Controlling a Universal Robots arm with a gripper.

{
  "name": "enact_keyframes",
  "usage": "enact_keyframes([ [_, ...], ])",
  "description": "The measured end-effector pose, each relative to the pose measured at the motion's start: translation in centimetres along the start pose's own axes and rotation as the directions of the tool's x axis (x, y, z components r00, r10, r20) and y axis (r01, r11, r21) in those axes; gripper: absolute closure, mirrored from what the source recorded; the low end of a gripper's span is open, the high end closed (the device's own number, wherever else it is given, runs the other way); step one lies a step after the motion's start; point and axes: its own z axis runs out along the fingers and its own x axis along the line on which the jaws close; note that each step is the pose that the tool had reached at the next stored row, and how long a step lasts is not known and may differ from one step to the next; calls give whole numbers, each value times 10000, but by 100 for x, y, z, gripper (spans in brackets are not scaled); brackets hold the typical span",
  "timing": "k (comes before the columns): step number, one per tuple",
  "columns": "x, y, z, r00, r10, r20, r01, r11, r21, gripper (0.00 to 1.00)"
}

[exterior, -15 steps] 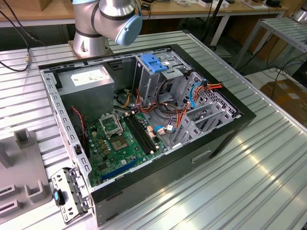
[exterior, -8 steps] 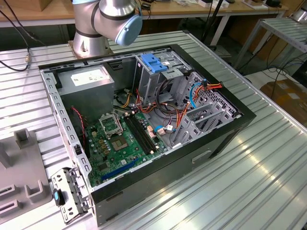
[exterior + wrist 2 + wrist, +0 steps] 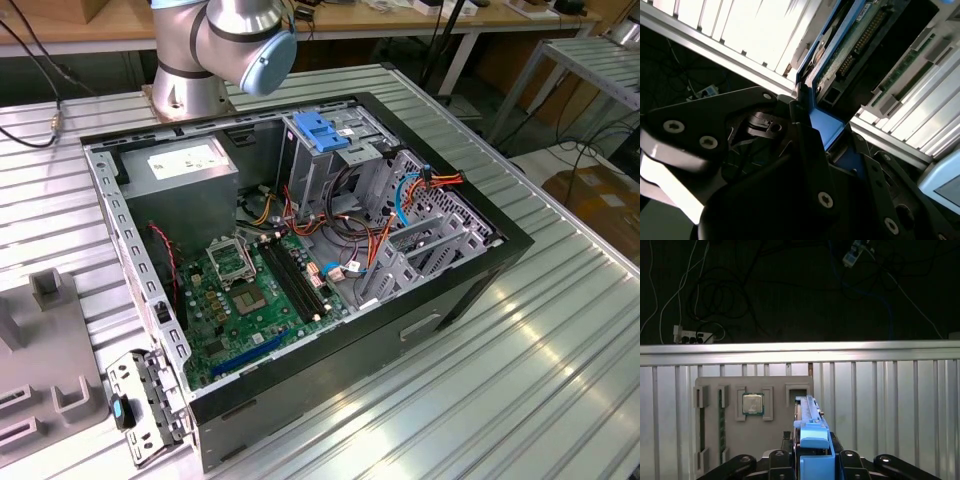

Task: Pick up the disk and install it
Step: 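Pick up the disk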

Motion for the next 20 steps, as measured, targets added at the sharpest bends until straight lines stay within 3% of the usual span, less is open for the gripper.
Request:
enact_keyframes([
  [20, -3, 1, -145, 10000, -1, 25, 1, 10000, -3, 63],
])
